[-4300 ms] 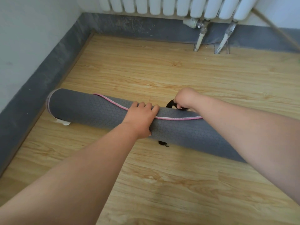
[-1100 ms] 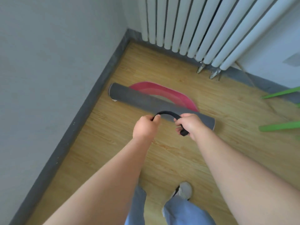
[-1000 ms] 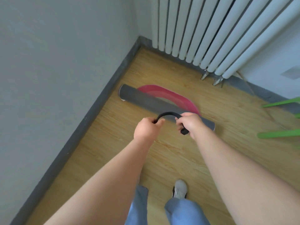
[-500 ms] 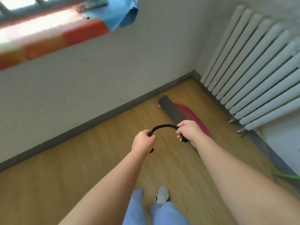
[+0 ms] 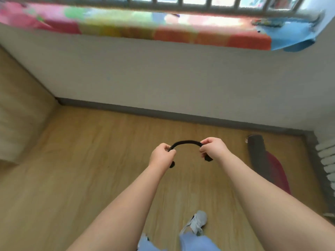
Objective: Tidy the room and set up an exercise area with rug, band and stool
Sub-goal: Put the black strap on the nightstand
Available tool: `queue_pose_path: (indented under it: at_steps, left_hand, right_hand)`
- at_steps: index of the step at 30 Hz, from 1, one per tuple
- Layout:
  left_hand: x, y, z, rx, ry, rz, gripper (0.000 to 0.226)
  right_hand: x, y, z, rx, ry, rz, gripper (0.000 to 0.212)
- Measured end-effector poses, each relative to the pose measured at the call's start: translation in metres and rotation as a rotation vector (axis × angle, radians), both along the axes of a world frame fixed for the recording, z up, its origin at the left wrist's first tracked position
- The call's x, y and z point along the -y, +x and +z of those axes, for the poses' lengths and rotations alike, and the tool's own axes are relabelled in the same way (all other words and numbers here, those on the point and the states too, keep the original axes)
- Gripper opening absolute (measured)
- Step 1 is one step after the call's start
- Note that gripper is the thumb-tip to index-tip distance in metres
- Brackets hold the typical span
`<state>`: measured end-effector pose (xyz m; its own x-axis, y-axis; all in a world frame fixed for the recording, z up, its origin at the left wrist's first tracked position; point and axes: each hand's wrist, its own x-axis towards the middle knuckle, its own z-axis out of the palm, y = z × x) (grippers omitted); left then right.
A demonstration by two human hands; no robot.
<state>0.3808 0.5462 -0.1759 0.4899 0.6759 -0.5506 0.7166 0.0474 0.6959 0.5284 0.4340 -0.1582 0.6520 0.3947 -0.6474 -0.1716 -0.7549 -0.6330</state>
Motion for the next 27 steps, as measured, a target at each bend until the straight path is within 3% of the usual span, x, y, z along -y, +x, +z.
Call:
queue_pose_path:
  at_steps: [4, 14, 23, 27]
  left_hand:
    - [-0.051, -0.127, 0.008, 0.031, -0.052, 0.274, 0.014]
    - [-0.11, -0.419, 0.024, -0.061, 0.062, 0.789, 0.01]
    - [-0.151, -0.595, 0.007, -0.091, 0.073, 1.232, 0.007]
    - [-0.189, -0.66, -0.007, -0.152, 0.049, 1.325, 0.009]
  right_hand:
    - [-0.09, -0.108, 0.001, 0.034, 0.009, 0.21, 0.02]
    - [-0.244, -0.388, 0.007, 0.02, 0.039, 0.725, 0.02]
    - [-0.357, -0.578, -0.007, 0.001, 0.005, 1.084, 0.015]
    - [-0.415, -0.654, -0.02, -0.019, 0.004, 1.193, 0.012]
